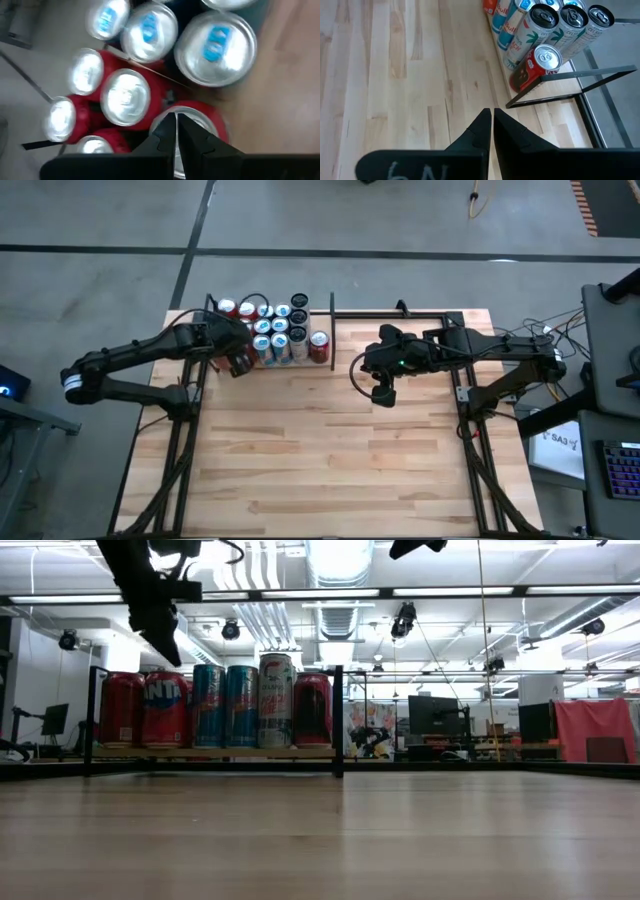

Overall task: Place canned beverage on shelf
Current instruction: Adjust the soda cans on the shelf

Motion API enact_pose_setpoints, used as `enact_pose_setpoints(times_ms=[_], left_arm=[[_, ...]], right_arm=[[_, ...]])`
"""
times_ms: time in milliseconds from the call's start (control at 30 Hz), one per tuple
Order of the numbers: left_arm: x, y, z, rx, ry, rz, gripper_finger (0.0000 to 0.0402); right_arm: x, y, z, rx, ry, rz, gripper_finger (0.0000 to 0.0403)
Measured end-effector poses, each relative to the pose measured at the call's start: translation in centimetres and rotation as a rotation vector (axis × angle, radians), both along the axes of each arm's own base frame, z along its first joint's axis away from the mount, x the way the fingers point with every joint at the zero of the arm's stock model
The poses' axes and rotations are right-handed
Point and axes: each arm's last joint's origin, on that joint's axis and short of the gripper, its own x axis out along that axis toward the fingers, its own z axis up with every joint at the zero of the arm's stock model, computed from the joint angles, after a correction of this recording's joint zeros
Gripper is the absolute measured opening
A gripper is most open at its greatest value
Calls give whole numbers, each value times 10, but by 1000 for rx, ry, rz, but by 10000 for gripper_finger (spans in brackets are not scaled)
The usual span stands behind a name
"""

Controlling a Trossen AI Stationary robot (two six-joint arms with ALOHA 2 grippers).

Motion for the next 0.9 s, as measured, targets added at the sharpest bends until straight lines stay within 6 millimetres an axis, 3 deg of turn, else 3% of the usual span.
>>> enact_pose_setpoints(times_ms=[200, 400, 900], left_arm=[[-8, -3, 11, 10, 51, -28, 0], [-16, -6, 6, -26, 134, -29, 0], [-8, -3, 1, -10, 74, -34, 0]], right_arm=[[0, 0, 0, 0, 0, 0, 9], [0, 0, 0, 0, 0, 0, 9], [1, 0, -1, 0, -5, 0, 9]])
